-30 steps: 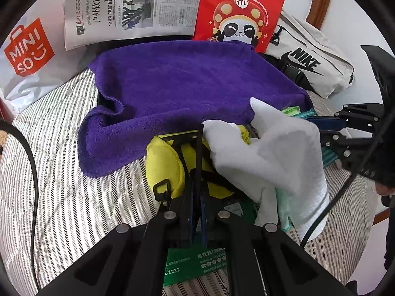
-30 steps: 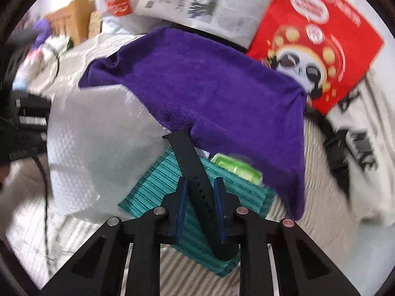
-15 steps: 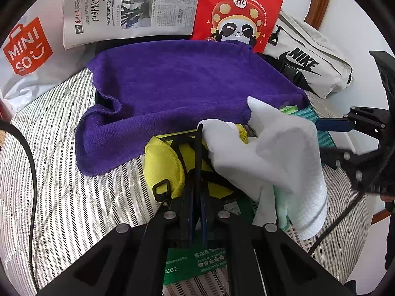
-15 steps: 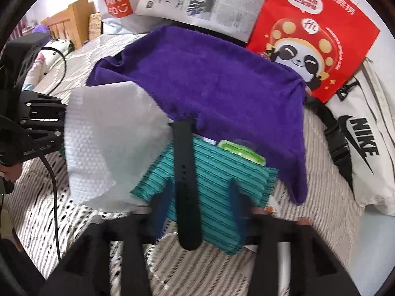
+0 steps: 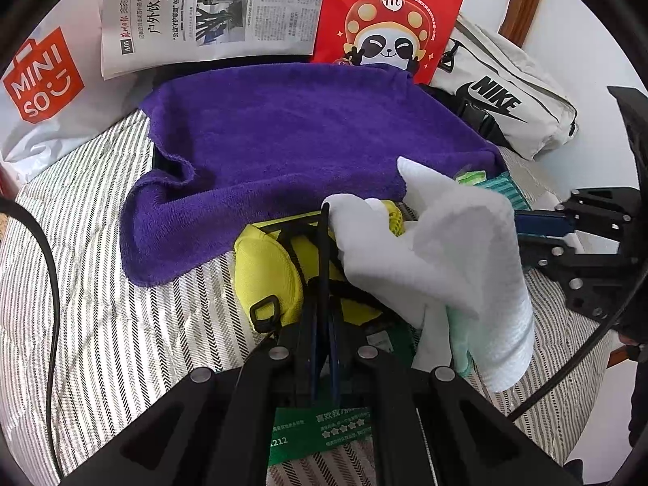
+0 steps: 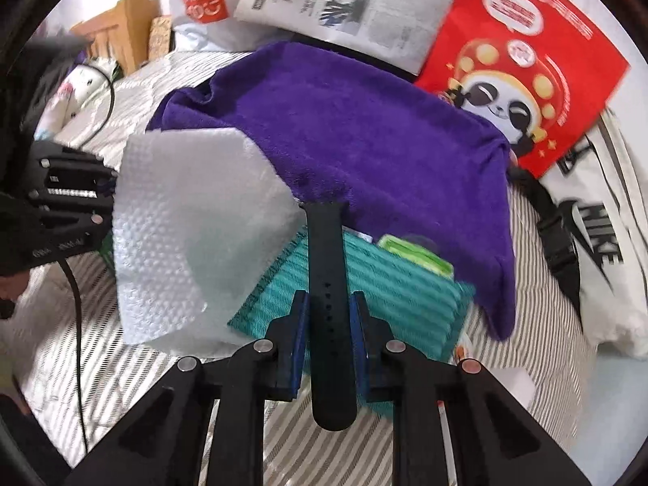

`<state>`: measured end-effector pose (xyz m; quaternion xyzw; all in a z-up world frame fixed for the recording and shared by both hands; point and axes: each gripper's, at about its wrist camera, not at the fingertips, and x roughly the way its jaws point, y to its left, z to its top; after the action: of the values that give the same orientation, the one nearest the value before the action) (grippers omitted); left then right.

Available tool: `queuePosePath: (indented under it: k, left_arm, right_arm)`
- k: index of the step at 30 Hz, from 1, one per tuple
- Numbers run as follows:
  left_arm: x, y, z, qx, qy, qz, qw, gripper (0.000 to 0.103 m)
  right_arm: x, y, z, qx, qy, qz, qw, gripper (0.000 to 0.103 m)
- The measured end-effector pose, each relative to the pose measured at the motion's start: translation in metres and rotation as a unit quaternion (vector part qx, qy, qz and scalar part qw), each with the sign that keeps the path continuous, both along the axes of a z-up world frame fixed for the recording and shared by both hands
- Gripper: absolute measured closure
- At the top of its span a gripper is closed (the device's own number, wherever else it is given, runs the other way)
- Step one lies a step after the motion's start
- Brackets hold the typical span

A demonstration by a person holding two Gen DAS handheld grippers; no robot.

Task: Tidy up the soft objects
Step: 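Lift the watch strap with the right tool toward the purple towel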

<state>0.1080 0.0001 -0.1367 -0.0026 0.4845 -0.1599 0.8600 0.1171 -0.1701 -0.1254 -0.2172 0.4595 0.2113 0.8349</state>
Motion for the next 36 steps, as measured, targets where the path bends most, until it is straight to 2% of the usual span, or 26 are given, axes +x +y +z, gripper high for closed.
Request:
queuePosePath:
  k: [3,7,12,18,22,36]
  left_arm:
    - [-0.001,-0.002,-0.001,-0.001,0.000,-0.002,1.0000,0.098]
    - [-0.002,-0.003,-0.001,-0.001,-0.001,-0.005,1.0000,0.098]
    - [-0.002,-0.003,-0.001,-0.004,0.001,-0.004,1.0000,0.098]
    - [-0.005,-0.004,0.000,-0.002,0.001,-0.007,1.0000,0.097]
    - [-0.005,-0.004,0.000,-0.002,0.002,-0.009,1.0000,0.097]
    - [-0.008,-0.001,0.001,-0.008,0.004,-0.007,0.9999,0.097]
  right_arm:
    - [-0.001,-0.013,0.009,0.032,0.021,-0.027,0.999,0.083]
    - [-0.006,-0.018,0.009,0.033,0.030,-0.050,0.998,0.083]
    - [-0.012,-0.009,-0.001,-0.005,0.035,-0.047,0.998,0.083]
    - [-0.007,-0.005,-0.002,-0.016,0.029,-0.041,0.999,0.081]
    - [-0.008,0.003,-0.004,-0.039,0.011,-0.028,0.999,0.081]
    - [-0.008,-0.017,0.014,0.038,0.026,-0.056,0.997,0.083]
